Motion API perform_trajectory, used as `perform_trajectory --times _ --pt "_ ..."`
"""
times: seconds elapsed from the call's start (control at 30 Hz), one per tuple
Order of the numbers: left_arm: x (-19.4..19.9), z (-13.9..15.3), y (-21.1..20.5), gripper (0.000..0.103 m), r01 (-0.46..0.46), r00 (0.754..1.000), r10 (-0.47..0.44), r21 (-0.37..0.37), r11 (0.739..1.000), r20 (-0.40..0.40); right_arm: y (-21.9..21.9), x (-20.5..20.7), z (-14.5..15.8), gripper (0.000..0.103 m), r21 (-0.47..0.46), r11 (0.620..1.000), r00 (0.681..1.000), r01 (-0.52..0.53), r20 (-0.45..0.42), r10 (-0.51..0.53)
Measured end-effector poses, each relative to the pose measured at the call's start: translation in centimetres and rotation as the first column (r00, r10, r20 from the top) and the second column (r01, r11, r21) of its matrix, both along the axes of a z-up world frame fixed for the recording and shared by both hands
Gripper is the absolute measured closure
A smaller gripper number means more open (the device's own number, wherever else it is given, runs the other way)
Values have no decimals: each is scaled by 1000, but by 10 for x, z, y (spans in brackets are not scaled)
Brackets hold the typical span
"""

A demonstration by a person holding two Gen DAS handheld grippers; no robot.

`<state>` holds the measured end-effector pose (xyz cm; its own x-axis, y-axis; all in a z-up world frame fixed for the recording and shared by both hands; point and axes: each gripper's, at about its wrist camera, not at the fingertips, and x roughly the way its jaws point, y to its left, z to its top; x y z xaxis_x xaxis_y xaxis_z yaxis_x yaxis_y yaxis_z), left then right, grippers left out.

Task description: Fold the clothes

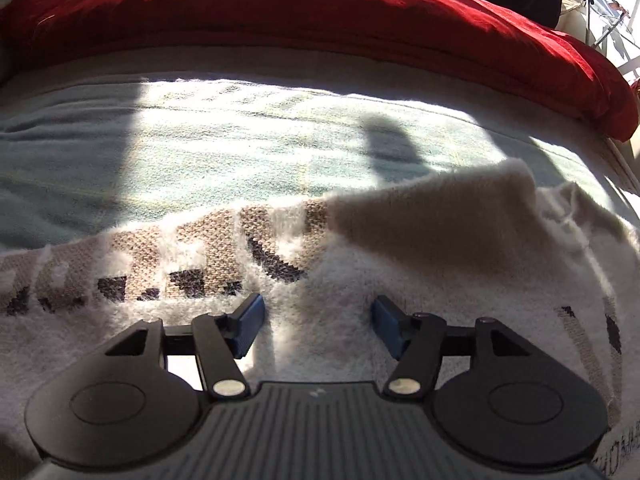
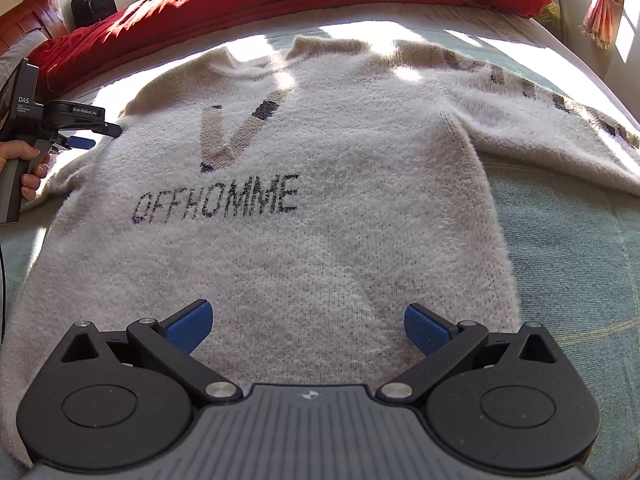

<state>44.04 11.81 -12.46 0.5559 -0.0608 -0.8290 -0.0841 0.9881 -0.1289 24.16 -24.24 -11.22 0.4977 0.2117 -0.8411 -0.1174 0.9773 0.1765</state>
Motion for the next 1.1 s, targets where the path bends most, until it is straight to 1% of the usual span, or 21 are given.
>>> perform_trajectory --times 0.03,0.07,0.17,0.27,0.37,0.43,0.53,0.63,0.67,0.77,0.87,0.9,0.93,1.0,1.1 --pt "-2 9 -4 48 18 1000 -18 -19 1000 14 -1 2 1 0 9 1000 1000 0 8 0" --pt "-4 18 -8 46 43 998 -41 -50 998 38 -2 4 4 0 18 1000 1000 0 20 -1" --pt "-3 38 -27 43 116 990 -105 -129 985 94 -3 10 6 0 37 999 999 1 40 -2" --pt "12 38 -50 42 169 980 -149 -165 972 129 -2 16 6 0 55 999 999 -1 49 -2" --pt "36 23 -69 43 169 977 -145 -148 975 157 -4 19 5 0 66 998 999 3 51 -6" --pt "53 8 -77 43 153 978 -132 -127 980 161 -7 21 3 0 63 998 999 8 48 -11" --pt "79 -15 -79 43 112 988 -102 -83 990 116 -13 21 -2 0 50 999 999 16 35 -18" --pt "92 -24 -78 41 100 986 -89 -69 993 139 -19 22 -6 0 54 998 999 22 27 -24" --pt "95 -25 -80 40 105 985 -97 -50 993 145 -20 23 -7 0 57 998 999 23 26 -25" --pt "103 -26 -81 35 98 988 -93 -33 995 121 -19 29 -10 0 54 998 1000 18 23 -19" --pt "103 -19 -83 36 94 990 -92 -13 996 108 -20 37 -2 0 56 998 999 -1 41 -1" --pt "99 -13 -83 41 94 989 -91 -21 995 115 -22 42 4 0 64 998 998 -8 55 4" --pt "95 -6 -83 41 95 988 -91 -33 995 123 -25 47 11 0 72 997 997 -16 71 11" --pt "85 7 -83 40 128 984 -117 -75 989 134 -29 59 25 0 64 997 994 -35 108 28" --pt "71 25 -87 39 199 973 -178 -141 970 146 -37 89 50 0 34 995 978 -89 193 81"
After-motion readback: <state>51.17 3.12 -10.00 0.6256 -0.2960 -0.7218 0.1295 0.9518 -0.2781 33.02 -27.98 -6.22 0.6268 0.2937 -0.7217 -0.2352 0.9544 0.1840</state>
